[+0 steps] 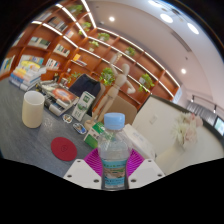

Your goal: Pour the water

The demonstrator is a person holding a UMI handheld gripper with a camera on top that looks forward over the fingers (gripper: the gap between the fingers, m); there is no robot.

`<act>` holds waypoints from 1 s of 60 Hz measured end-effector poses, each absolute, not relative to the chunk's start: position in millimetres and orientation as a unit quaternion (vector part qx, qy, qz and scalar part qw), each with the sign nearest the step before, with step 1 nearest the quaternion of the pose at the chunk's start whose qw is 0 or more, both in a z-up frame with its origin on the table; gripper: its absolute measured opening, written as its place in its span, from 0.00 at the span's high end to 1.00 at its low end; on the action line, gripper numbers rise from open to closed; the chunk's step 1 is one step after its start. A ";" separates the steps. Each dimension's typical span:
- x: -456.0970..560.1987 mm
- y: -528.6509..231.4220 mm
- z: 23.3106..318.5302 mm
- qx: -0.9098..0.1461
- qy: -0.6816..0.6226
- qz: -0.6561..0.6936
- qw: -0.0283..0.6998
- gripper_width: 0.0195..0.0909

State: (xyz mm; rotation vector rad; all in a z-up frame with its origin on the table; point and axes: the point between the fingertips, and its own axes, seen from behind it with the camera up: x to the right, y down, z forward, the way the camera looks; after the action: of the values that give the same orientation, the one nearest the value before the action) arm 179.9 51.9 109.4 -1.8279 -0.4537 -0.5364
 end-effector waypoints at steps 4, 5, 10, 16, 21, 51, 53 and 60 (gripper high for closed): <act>153.3 60.9 120.9 -0.745 -0.253 -0.298 0.541 0.92; 147.5 63.4 124.5 -0.736 -0.265 -0.315 0.537 0.92; 116.6 75.2 139.8 -0.684 -0.334 -0.389 0.519 0.91; 82.0 87.8 153.0 -0.613 -0.407 -0.464 0.493 0.91; 58.4 96.1 160.5 -0.553 -0.461 -0.513 0.468 0.92; -3.8 107.2 170.0 -0.309 -0.592 -0.673 0.318 0.91; -1.1 107.9 169.1 -0.315 -0.589 -0.674 0.316 0.91; 1.0 106.7 167.5 -0.324 -0.585 -0.671 0.322 0.91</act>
State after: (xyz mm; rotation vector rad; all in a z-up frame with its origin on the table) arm 1.0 106.7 167.5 -0.8500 -1.5350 -1.7614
